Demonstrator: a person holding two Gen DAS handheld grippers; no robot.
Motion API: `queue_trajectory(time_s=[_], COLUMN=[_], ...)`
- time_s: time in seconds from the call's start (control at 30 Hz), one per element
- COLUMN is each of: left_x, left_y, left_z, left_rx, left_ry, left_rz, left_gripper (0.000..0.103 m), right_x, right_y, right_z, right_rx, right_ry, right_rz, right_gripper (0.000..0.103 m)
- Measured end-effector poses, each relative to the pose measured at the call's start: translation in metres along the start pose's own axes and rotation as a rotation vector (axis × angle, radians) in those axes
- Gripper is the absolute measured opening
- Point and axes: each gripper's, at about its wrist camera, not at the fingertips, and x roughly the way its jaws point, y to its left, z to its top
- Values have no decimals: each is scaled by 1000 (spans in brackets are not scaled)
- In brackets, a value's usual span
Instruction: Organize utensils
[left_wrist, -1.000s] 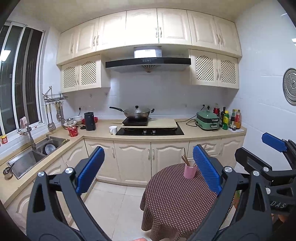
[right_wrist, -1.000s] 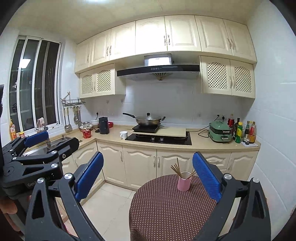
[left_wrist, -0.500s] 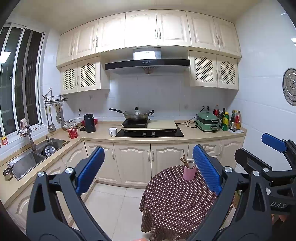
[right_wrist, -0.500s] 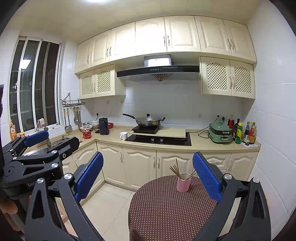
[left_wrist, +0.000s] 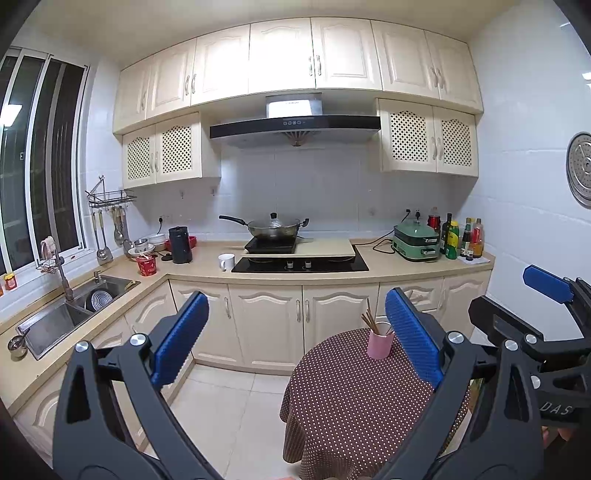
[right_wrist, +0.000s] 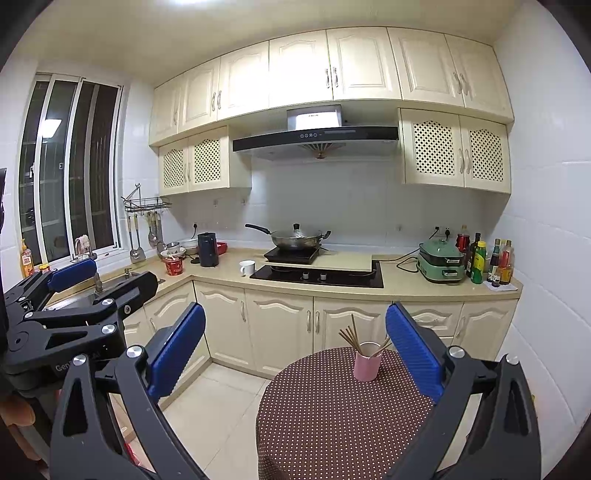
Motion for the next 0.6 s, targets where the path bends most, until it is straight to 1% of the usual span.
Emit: queue_trajectory(time_s=[0.6], left_x=[3], left_y=[-7], left_z=[-1], left_rx=[7], left_ry=[-1], left_rz=[1], left_gripper=[95], right_x=[2], right_y=[-6], right_z=[-2], right_rx=[12], right_ry=[10], right_rz=[3], right_gripper=[95])
